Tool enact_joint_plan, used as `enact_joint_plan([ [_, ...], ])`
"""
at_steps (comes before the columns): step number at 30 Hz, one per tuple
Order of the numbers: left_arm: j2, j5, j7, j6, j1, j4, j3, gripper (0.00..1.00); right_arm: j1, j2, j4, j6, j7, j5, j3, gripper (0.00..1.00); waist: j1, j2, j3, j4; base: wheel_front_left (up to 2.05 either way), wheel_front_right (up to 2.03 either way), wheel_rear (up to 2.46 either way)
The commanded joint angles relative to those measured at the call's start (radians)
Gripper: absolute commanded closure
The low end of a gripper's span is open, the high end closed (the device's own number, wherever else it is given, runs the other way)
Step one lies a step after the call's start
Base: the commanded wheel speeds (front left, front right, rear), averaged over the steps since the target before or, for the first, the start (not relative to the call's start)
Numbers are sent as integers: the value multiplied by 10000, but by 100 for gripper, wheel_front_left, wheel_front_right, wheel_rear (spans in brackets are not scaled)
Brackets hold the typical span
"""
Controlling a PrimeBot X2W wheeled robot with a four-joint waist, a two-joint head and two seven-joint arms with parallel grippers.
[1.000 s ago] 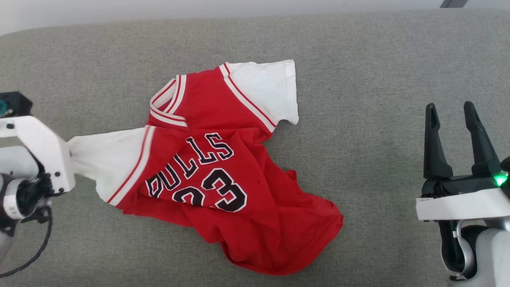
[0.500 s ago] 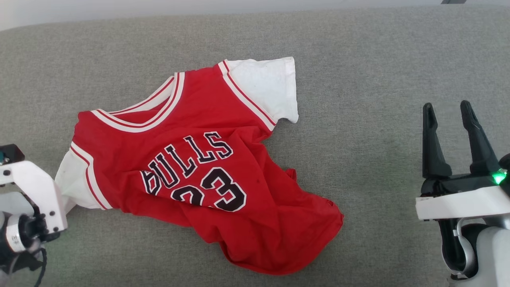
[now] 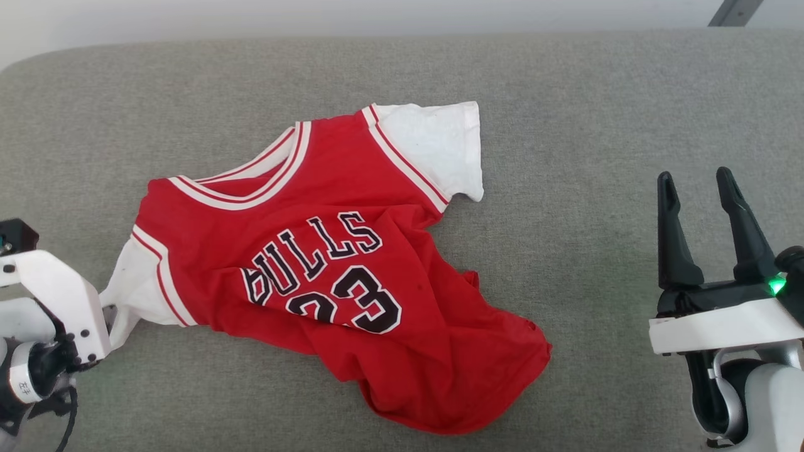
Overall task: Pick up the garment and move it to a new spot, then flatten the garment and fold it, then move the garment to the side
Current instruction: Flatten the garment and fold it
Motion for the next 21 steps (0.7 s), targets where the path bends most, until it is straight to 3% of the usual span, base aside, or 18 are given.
enact_joint_plan([
  [1, 59, 165, -161, -65, -62, -143, 52, 0, 66, -5, -26, -2, 44, -66, 53, 0, 0, 0, -79, 70, 0, 0, 0],
  [5, 18, 336, -752, -386, -167, -642, 106, 0, 125, -52, 32, -3, 134, -90, 162, 0, 0, 0, -264, 219, 0, 0, 0],
  [13, -454, 1203, -3721, -1239, 153, -1572, 402, 0, -53, -260, 273, -3, 369, -125, 456, 0, 0, 0, -691, 734, 0, 0, 0],
  [21, -1284, 2218, -6698, -1461, 753, -1942, 356, 0, -697, -897, 1169, -3, 802, -120, 583, 0, 0, 0, -846, 1665, 0, 0, 0],
])
